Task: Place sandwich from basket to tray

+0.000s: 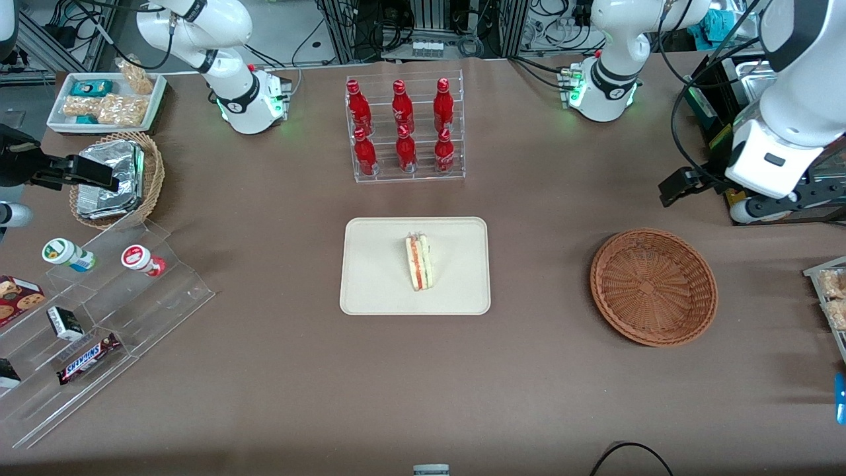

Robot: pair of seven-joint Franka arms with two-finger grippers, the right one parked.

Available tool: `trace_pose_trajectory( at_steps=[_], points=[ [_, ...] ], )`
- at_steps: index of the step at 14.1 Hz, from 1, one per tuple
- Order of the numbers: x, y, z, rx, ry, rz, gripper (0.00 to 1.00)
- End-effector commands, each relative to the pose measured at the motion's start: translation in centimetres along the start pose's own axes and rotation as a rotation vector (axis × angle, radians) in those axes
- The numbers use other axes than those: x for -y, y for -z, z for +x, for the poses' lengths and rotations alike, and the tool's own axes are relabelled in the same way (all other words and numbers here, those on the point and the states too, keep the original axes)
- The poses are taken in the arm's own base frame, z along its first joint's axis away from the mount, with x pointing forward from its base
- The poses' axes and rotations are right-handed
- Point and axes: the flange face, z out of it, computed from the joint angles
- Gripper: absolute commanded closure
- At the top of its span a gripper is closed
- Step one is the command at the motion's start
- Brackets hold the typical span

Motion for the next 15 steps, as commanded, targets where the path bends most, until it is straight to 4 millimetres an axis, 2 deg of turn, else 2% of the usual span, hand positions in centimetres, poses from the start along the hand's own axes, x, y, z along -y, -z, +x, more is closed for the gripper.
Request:
trace_pose_trajectory(
  at_steps=[1,5,7,11,15],
  points=[
    [0.0,0.4,-1.4,0.017,-0.021,0.031,0.00],
    [0.1,0.3,-1.9,0.059,-0.024,0.047,0.00],
    [0.1,0.5,-1.7,0.058,-0.021,0.045,0.00],
    [0.4,-0.4,-0.5,0.070,-0.003,0.045,0.00],
    [0.7,-0.6,-0.2,0.076,0.006,0.046,0.00]
  ],
)
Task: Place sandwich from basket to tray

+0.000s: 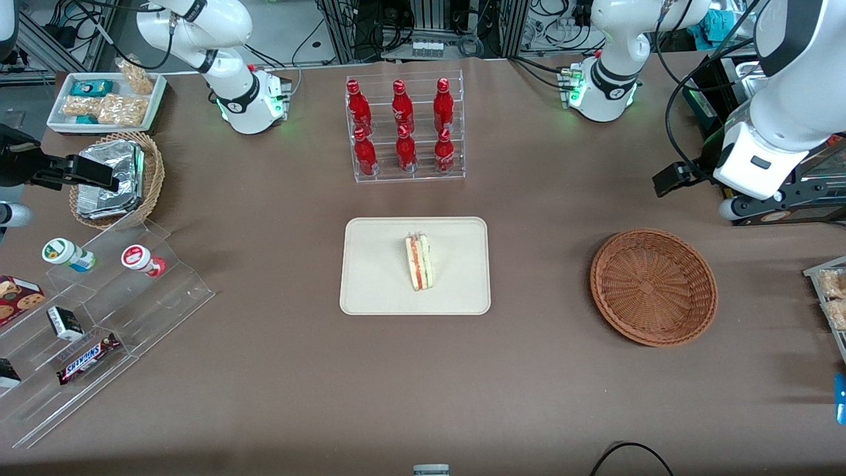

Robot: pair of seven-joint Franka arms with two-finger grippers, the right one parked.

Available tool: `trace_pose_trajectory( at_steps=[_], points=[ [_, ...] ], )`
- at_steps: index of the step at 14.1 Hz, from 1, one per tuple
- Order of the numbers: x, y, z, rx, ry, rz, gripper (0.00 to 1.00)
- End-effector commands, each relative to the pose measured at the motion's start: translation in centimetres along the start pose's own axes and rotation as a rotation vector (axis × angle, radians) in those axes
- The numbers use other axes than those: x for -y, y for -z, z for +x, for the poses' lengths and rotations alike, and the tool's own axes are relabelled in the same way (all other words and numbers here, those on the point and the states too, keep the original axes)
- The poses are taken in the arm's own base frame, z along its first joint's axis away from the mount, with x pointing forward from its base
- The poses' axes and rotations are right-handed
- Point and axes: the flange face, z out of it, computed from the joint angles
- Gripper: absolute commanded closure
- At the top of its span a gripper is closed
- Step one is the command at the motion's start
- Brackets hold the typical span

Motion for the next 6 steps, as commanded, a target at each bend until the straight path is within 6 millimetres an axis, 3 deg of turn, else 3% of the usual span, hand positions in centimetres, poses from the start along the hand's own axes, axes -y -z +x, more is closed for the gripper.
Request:
trace_pose_trajectory(
  at_steps=[1,6],
  points=[
    [0.32,0.51,0.20,-0.003,0.008,0.011,0.00],
    [0.57,0.36,0.35,-0.002,0.108,0.014,0.00]
  ],
)
